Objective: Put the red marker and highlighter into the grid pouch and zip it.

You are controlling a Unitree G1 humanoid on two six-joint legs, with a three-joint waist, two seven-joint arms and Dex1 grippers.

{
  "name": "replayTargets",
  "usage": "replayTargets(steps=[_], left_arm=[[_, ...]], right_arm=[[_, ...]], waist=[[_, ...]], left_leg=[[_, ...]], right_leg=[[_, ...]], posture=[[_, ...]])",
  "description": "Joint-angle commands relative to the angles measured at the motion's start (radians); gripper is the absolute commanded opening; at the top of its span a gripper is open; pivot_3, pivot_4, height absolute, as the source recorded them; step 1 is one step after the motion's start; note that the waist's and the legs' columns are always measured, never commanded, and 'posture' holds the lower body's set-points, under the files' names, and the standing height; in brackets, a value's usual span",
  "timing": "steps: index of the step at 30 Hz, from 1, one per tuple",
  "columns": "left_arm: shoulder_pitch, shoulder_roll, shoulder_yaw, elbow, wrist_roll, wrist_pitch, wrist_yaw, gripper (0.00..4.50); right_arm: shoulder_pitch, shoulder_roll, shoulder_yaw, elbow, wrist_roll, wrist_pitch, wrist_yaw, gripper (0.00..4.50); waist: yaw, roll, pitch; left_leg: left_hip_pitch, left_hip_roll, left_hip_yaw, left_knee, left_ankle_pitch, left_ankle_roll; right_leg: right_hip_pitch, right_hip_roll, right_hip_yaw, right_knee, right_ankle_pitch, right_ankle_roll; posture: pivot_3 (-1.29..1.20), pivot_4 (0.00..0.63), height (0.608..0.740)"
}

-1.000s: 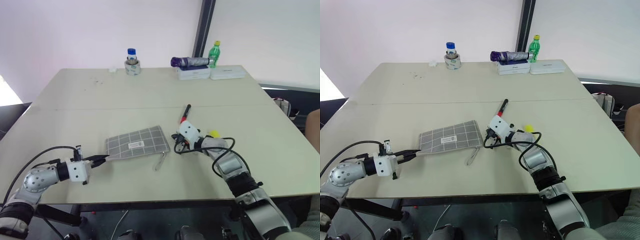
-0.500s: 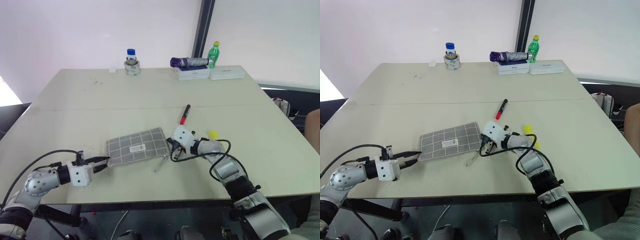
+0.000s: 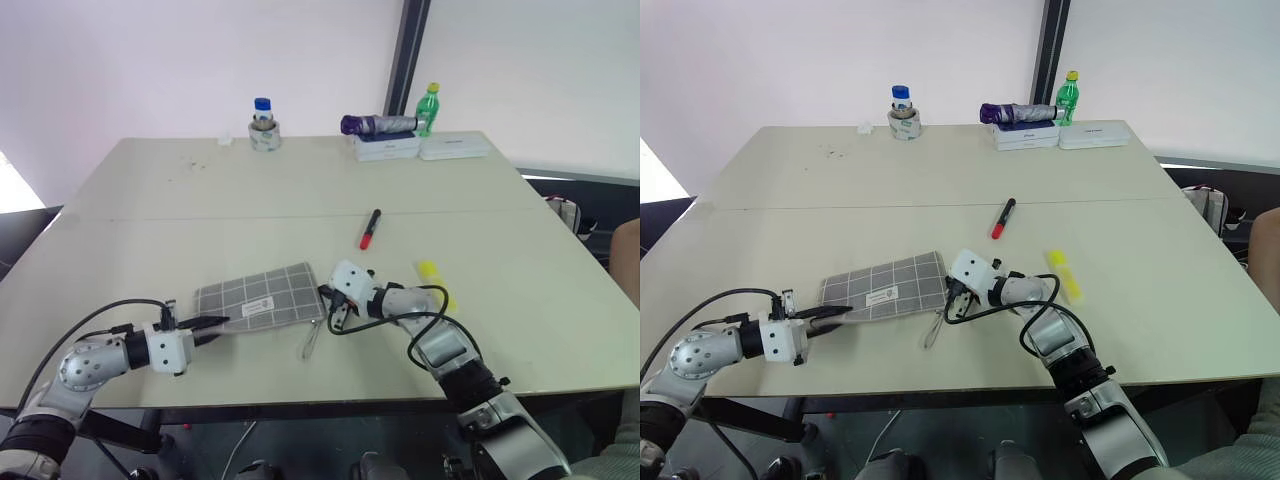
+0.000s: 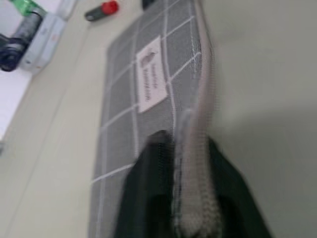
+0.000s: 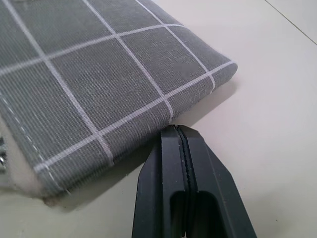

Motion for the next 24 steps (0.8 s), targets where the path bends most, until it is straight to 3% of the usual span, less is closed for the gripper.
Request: replayTargets(steps=[1, 5, 11, 19, 22, 24], left_arm=[[0.023, 0.003, 0.008, -0.010, -0.013, 0.009, -0.012, 0.04], [0.031, -0.032, 0.052, -0.069, -0.105, 0.115, 0.003, 0.04], [0.033, -0.078, 0.149, -0.220, -0.243, 0.439, 0.064, 0.04], [0.048, -0.112, 0.201, -0.468, -0.333, 0.805, 0.100, 0.04], [0.036, -0.126, 0.207, -0.525, -0.326, 0.881, 0.118, 0.00], [0.033, -0.130, 0.210, -0.535, -0.297, 0.887, 0.129, 0.00]], right_arm=[[-0.004, -0.007, 0.004, 0.006, 0.001, -0.005, 0.004, 0.00], [-0.013, -0.008, -0.017, 0.005, 0.010, -0.008, -0.011, 0.00], [-0.077, -0.064, -0.115, 0.042, 0.040, -0.036, -0.043, 0.00], [-0.070, -0.104, -0.182, -0.025, 0.166, -0.048, 0.057, 0.00], [-0.057, -0.085, -0.195, -0.064, 0.215, -0.063, 0.076, 0.85], [-0.050, -0.065, -0.220, -0.098, 0.262, 0.006, 0.062, 1.79]], waist=[[0.000, 0.000, 0.000], [0.001, 0.000, 0.000], [0.003, -0.001, 0.001], [0.000, -0.002, 0.001], [0.001, -0.002, 0.001], [0.001, -0.002, 0.001]], left_leg=[[0.000, 0.000, 0.000, 0.000, 0.000, 0.000], [0.000, 0.000, 0.000, 0.000, 0.000, 0.000], [-0.001, 0.000, -0.002, 0.001, 0.000, 0.000], [-0.001, 0.000, -0.003, 0.000, 0.000, -0.001], [-0.002, 0.000, -0.003, 0.000, 0.000, -0.001], [-0.001, 0.000, -0.003, 0.000, 0.000, -0.001]], right_leg=[[0.000, 0.000, 0.000, 0.000, 0.000, 0.000], [0.000, 0.000, 0.000, 0.000, 0.000, 0.000], [0.000, -0.001, 0.000, 0.000, 0.000, 0.000], [-0.001, 0.000, 0.000, 0.000, 0.000, 0.000], [-0.001, 0.000, 0.000, 0.000, 0.000, 0.000], [0.000, 0.000, 0.000, 0.000, 0.000, 0.000]], posture=[[0.00, 0.150, 0.740], [0.00, 0.150, 0.740], [0.00, 0.150, 0.740], [0.00, 0.150, 0.740], [0.00, 0.150, 0.740], [0.00, 0.150, 0.740]])
